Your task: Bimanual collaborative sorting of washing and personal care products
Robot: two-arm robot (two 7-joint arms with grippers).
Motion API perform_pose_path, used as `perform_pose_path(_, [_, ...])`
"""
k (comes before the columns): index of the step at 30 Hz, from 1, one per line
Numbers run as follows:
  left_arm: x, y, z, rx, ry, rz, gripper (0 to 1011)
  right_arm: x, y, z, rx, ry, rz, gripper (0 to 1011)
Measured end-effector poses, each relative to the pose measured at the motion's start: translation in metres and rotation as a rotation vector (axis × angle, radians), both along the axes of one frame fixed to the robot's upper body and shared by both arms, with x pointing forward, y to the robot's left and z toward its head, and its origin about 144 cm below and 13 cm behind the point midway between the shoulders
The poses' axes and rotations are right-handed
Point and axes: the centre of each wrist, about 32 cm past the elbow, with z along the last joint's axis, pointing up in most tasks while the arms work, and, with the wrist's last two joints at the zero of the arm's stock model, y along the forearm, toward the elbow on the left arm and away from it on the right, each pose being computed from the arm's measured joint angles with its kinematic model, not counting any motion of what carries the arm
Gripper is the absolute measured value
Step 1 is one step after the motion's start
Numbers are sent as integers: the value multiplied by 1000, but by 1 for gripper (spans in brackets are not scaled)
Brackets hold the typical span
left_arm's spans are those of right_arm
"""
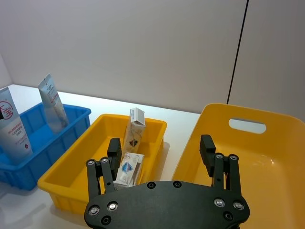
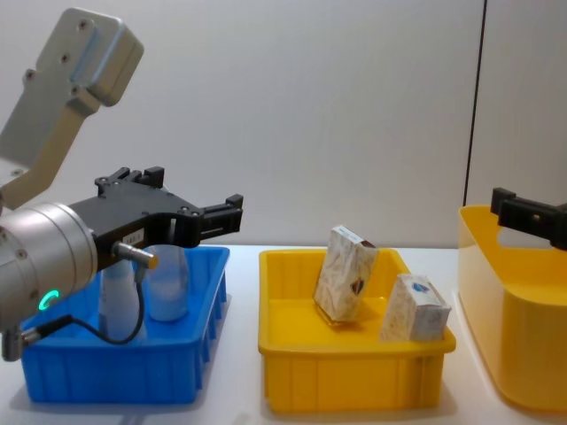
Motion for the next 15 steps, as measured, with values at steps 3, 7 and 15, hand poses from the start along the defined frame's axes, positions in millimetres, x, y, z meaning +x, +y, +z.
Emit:
perform_pose_path(3, [0, 0, 0, 0, 0, 0, 1001, 0, 0, 0, 0, 0, 0, 1004])
perform_pose_path(7, [0, 0, 0, 0, 0, 0, 1001, 0, 0, 0, 0, 0, 0, 1004])
perform_pose_path(15, [0, 0, 0, 0, 0, 0, 1001, 1, 3, 1, 2, 4, 3, 1004])
